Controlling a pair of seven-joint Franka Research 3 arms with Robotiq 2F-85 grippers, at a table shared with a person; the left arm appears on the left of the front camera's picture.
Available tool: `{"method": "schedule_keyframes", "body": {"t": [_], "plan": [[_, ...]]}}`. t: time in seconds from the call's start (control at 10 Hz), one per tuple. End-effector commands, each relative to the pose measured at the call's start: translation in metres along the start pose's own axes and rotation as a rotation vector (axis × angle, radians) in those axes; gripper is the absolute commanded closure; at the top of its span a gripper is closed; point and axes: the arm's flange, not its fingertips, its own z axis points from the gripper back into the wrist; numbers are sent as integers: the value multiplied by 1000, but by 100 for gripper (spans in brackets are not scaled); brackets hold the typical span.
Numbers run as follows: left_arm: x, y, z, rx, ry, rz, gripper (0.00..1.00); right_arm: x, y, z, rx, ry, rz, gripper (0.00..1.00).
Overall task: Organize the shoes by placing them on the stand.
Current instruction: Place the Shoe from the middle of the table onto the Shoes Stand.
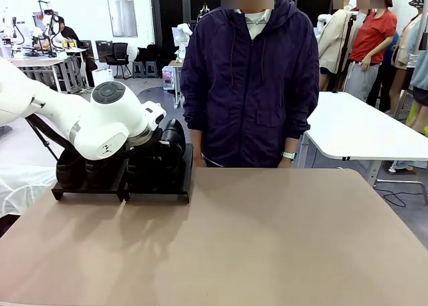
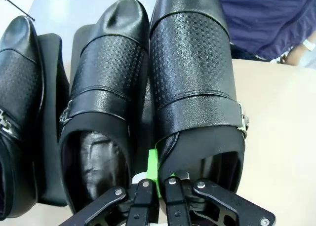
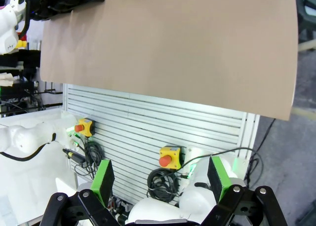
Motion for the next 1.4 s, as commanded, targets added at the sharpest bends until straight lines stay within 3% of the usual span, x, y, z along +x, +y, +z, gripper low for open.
{"method": "schedule_keyframes", "body": {"t": [0.0, 0.1, 0.2, 0.8, 1.3], "plan": [[16, 0, 7, -14, 5, -5, 92, 2, 2, 3, 27, -2, 23, 0], [16, 0, 6, -18, -3, 0, 35, 2, 2, 3, 27, -2, 23, 0], [17, 0, 6, -18, -7, 1, 0, 2, 2, 3, 27, -2, 23, 0], [18, -8, 20, -37, -48, -31, 0, 2, 2, 3, 27, -2, 23, 0], [25, -16, 51, -104, -12, -72, 0, 2, 2, 3, 27, -2, 23, 0]]}}
